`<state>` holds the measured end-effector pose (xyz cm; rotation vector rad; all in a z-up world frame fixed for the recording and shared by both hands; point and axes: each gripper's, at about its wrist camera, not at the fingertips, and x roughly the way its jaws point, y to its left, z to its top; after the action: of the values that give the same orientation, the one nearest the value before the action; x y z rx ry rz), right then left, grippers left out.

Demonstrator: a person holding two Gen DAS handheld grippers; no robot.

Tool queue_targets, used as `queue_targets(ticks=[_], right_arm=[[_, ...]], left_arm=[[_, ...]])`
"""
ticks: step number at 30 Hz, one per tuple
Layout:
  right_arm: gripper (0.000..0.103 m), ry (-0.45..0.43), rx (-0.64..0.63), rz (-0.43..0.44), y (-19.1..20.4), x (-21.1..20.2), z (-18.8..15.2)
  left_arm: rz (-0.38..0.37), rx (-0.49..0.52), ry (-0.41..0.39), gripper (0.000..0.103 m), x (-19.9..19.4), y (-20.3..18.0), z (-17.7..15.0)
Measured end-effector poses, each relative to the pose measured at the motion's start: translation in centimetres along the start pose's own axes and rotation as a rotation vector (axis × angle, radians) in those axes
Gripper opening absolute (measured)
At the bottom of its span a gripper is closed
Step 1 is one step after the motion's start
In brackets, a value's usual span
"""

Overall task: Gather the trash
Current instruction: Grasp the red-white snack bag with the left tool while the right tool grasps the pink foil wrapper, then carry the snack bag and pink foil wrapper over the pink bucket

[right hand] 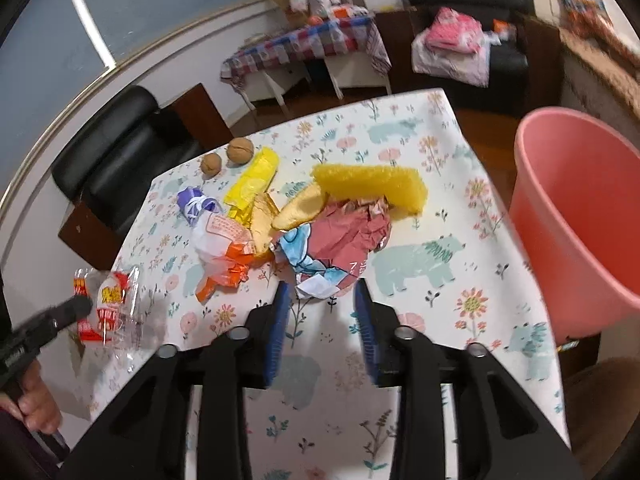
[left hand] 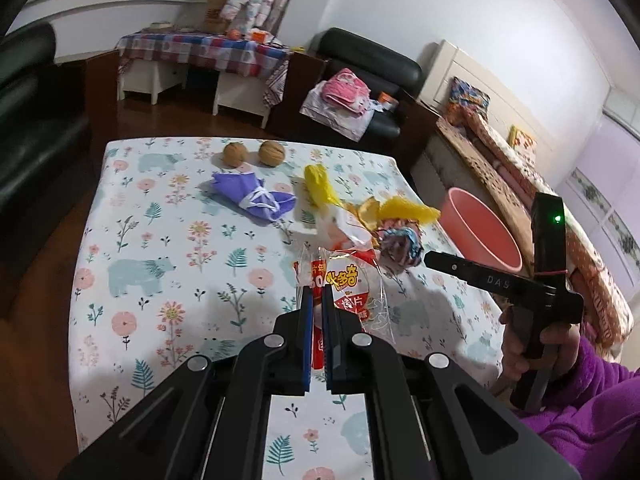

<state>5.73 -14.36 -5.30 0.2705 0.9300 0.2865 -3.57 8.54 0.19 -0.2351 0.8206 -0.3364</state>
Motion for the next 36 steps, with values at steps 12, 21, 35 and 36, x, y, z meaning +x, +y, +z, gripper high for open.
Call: queue_targets(ticks=[12, 21, 35, 36], right_arm=[[0.057, 0.053, 0.031, -0.097, 0.5, 3.4, 1.0], [0.042, 0.019, 0.026, -0.072, -0.3, 2.6, 1.1], [0.042, -0.047, -0.08, -0.034, 0.0, -3.2, -0.1], [0.042, -0.054, -0.09, -0.034, 0.2, -3.5, -0.2]], left_arm=[[-0.001, -0.043, 0.007, 0.004, 0.6, 1.3, -0.5], [0.003, -0.047, 0.014, 0.003, 1.0, 1.4, -0.3], [0.007, -0.004, -0.013, 0.004, 1.7, -1.7, 1.4], [0.014, 0.004, -0.016, 0.004, 1.7, -2.0, 1.6]])
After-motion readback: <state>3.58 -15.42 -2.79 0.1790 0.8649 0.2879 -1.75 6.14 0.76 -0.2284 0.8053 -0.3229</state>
